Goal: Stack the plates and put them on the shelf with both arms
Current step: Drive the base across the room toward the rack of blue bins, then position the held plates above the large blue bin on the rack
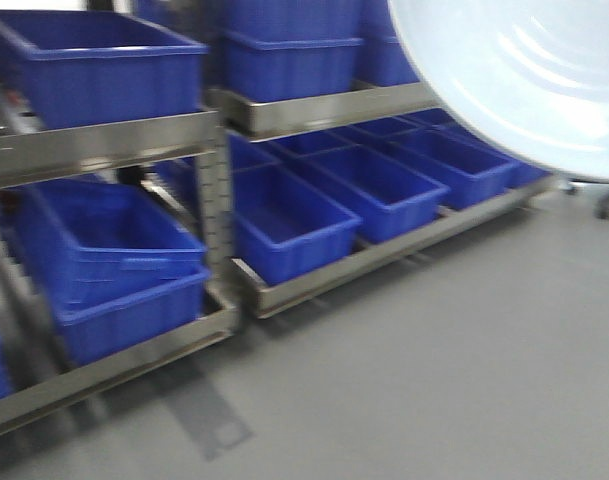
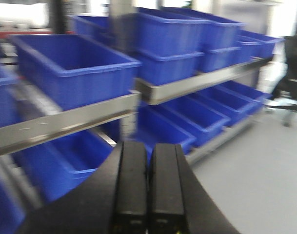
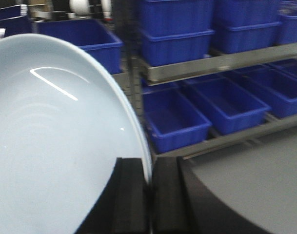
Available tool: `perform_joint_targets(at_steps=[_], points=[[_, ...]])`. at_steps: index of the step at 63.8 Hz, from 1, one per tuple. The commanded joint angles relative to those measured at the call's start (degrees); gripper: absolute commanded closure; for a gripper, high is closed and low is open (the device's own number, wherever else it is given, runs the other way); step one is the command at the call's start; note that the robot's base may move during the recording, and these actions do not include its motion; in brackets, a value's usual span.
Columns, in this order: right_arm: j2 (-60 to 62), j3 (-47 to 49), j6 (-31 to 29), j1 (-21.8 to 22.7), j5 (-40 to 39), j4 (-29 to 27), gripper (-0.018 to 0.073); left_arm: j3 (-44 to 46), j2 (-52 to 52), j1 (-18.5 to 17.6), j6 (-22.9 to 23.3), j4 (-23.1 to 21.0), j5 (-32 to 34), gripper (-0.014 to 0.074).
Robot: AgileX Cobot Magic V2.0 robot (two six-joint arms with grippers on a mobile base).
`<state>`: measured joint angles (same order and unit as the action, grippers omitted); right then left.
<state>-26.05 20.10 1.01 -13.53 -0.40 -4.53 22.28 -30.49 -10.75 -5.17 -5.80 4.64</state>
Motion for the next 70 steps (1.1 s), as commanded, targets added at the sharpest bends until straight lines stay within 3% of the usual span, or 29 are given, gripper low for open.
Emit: perform_joint_targets(at_steps=[1,70], points=[[0.0,1.9,0.0,0.3,-5.8,-0.3,0.0511,1.7,-0.2,0.0,0.5,-0.2,5.0,0.0516],[0.0,1.9,0.0,0.3,-5.8,-0.3,0.0511,1.7,-0.2,0.0,0.5,-0.2,5.0,0.0516]])
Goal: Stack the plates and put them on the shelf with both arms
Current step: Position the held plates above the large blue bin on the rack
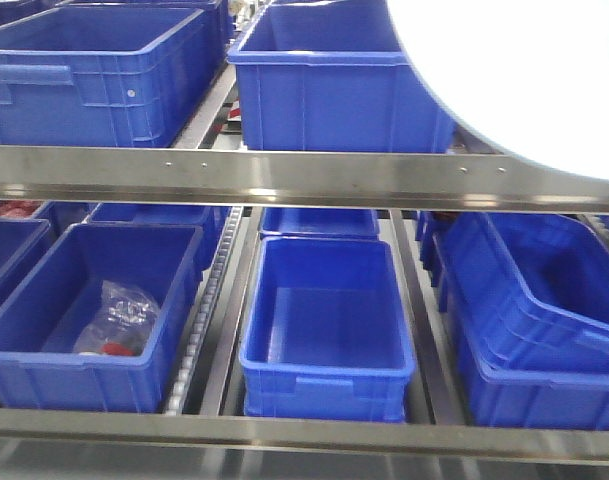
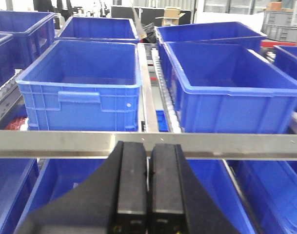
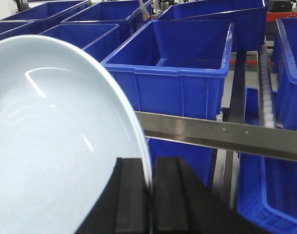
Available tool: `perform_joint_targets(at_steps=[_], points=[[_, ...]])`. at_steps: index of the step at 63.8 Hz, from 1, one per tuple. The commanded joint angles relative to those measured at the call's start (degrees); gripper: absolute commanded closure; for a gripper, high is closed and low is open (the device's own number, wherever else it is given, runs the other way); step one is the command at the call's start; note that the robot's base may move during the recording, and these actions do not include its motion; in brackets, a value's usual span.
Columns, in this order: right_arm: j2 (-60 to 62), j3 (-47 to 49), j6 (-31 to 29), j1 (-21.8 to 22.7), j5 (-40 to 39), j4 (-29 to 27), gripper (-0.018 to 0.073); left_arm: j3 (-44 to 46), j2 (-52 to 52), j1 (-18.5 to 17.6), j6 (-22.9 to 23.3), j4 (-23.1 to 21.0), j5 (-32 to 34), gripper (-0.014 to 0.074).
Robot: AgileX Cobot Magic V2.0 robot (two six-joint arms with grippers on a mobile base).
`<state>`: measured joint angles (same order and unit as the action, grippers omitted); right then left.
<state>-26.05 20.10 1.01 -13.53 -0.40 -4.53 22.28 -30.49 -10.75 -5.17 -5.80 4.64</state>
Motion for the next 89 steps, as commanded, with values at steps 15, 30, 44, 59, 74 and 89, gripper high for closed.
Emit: perform_joint_targets(at_steps=[15,30,44,59,74,89], points=[[0.0,1.9,0.0,0.3,-5.8,-0.3,0.0511,1.7,-0.2,0.0,0.5,-0.2,5.0,0.0516],[0.0,1.9,0.0,0.3,-5.8,-0.3,0.0511,1.7,-0.2,0.0,0.5,-0.2,5.0,0.0516],[0.0,1.9,0.0,0.3,-5.8,-0.3,0.0511,1.7,-0.2,0.0,0.5,-0.2,5.0,0.0516],[0.0,1.9,0.0,0.3,-5.8,-0.3,0.0511,1.7,-0.2,0.0,0.5,-0.2,5.0,0.0516],[0.0,1.9,0.0,0.3,-5.8,-0.3,0.0511,1.7,-0.2,0.0,0.5,-0.2,5.0,0.0516],[0.0,1.9,0.0,0.3,-5.8,-0.3,0.0511,1.7,-0.2,0.0,0.5,-0.2,5.0,0.0516]])
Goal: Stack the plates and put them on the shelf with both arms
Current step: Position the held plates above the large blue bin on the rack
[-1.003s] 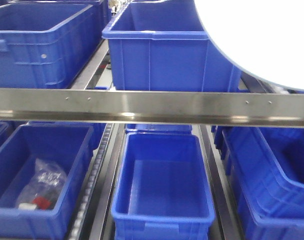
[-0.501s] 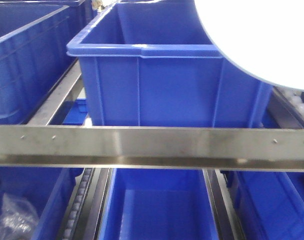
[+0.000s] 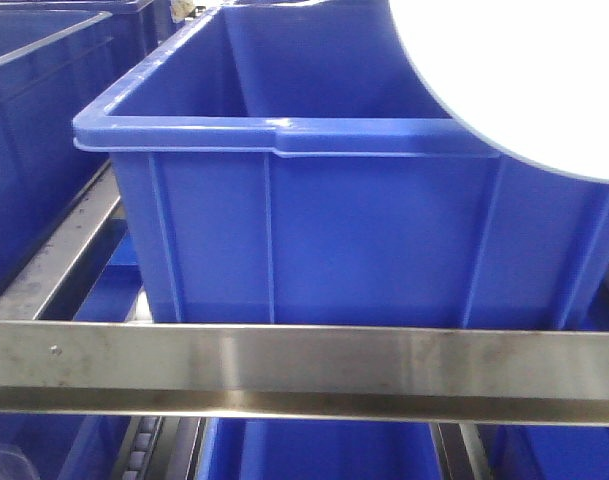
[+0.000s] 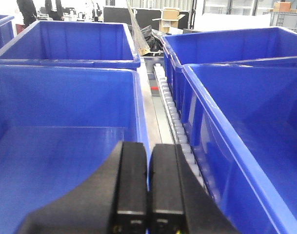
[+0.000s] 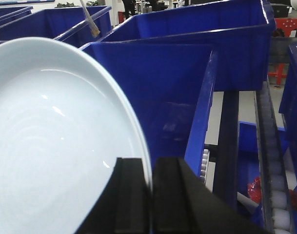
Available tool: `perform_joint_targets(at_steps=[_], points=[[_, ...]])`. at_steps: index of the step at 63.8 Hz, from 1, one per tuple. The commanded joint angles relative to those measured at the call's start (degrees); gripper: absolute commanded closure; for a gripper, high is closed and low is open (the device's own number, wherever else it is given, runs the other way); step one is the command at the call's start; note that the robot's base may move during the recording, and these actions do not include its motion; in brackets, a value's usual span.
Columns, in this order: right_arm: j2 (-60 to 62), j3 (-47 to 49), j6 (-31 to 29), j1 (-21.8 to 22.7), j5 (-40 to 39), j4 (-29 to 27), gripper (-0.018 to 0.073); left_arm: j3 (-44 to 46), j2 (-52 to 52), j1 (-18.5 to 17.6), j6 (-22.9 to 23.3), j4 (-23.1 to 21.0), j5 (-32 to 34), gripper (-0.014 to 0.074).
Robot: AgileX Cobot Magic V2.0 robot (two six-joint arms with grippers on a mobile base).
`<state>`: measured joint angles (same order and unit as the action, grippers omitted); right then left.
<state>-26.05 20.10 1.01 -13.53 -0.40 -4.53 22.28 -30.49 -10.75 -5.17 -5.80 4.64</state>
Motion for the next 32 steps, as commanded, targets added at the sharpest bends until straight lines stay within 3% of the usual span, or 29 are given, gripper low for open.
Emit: perform_joint_targets(at_steps=[1,32], points=[[0.0,1.9,0.0,0.3,-5.8,-0.3,0.0511,1.7,-0.2,0.0,0.5,-0.2,5.0,0.0516],[0.0,1.9,0.0,0.3,-5.8,-0.3,0.0511,1.7,-0.2,0.0,0.5,-0.2,5.0,0.0516]])
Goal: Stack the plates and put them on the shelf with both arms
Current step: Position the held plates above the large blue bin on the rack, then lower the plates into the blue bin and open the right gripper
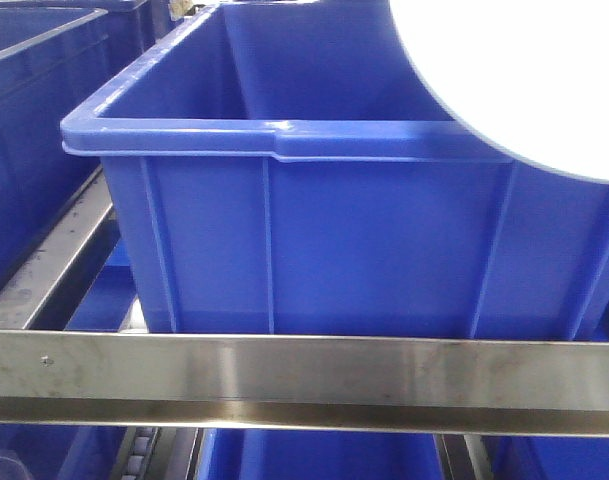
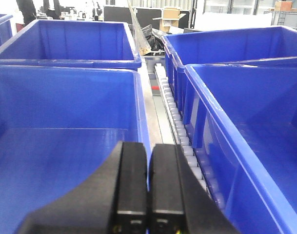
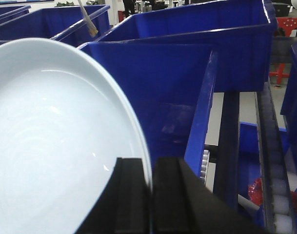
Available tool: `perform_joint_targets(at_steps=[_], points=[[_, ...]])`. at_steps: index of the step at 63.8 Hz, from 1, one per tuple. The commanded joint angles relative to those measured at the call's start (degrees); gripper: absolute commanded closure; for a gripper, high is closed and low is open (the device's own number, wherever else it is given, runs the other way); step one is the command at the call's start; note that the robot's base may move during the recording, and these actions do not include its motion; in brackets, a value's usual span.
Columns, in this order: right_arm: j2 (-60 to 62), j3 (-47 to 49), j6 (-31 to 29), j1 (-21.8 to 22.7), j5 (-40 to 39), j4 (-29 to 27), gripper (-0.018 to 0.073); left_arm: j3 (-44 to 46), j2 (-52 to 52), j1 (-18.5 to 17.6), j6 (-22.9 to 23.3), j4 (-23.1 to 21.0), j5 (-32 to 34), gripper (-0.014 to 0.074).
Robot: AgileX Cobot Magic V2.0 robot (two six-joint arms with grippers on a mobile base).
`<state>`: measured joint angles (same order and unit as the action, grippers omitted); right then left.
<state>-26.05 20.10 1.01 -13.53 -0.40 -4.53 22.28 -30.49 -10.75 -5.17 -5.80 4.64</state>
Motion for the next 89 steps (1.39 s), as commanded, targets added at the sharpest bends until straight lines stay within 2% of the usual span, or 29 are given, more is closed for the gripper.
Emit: perform_joint_targets(at_steps=[1,50,58,72,89], points=[[0.0,1.9,0.0,0.3,-5.8,-0.3,0.0511,1.7,-0.2,0.0,0.5,-0.2,5.0,0.0516],[-0.3,1.9,0.0,0.3,-6.0,-0.3,0.0511,1.7,-0.2,0.0,0.5,-0.2,5.0,0.0516],[-1.7,4.3,0.1,0.3,-6.1,-0.3,0.0511,1.7,-0.2,0.0,0.5,-0.2,5.0,0.0516],[-16.0,15.2,0.1,-0.4,-7.2,-0.3,0.0511,1.7,-0.2,0.0,0.5,-0.2,5.0,0.0516],[-35.8,23.9,0.1,-3.7,-18.2,-0.2,0.0511,1.7,-0.2,0.0,0.5,-0.2,5.0,0.0516]])
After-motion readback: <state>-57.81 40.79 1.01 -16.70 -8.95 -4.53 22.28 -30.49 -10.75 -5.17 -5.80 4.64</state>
